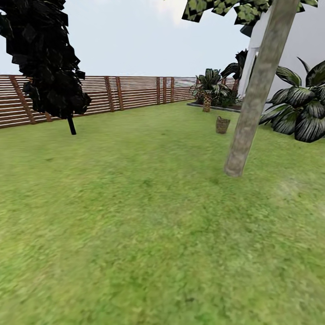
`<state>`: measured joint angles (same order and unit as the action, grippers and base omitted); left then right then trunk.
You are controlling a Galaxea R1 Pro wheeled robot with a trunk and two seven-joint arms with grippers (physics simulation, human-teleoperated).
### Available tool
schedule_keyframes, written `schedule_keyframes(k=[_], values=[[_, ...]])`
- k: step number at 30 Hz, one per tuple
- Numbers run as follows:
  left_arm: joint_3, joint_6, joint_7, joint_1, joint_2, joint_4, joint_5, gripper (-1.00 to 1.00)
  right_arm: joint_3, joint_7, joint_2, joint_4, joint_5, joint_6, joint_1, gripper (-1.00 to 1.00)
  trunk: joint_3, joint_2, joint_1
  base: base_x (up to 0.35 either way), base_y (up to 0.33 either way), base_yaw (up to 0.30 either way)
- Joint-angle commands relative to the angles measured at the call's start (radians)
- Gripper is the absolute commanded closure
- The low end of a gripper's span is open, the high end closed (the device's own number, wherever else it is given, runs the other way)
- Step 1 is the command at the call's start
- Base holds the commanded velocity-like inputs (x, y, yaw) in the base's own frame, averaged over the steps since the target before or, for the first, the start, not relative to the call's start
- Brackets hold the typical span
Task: Take the three Easter eggs out of the wicker basket on the lawn in the garden, then place them on the lawn next to a single tree (choose any tree) so that all three eggs are next to the same tree and none are left in the basket.
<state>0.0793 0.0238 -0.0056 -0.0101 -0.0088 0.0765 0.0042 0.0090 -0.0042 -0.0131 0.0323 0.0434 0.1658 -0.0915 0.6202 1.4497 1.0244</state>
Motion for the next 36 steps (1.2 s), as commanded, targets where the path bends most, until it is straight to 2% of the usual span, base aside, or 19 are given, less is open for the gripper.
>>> schedule_keyframes(k=[1,25,36], values=[[0.007,0.001,-0.001,-0.001,0.0,0.002,0.0,-1.0,0.0,0.0,0.001,-0.001,0.004,0.003,-0.001,-1.0,0.001,0.0,0.001,0.339,0.0,0.0],[0.008,0.001,-0.001,-0.001,0.0,0.002,0.0,-1.0,-0.001,0.0,0.004,-0.002,0.002,0.003,-0.001,-1.0,0.001,0.0,0.001,0.339,0.0,0.0],[0.007,0.001,-0.001,-0.001,0.0,0.002,0.0,-1.0,-0.001,0.0,0.004,-0.003,0.002,0.003,-0.001,-1.0,0.001,0.0,0.001,0.339,0.068,0.0]])
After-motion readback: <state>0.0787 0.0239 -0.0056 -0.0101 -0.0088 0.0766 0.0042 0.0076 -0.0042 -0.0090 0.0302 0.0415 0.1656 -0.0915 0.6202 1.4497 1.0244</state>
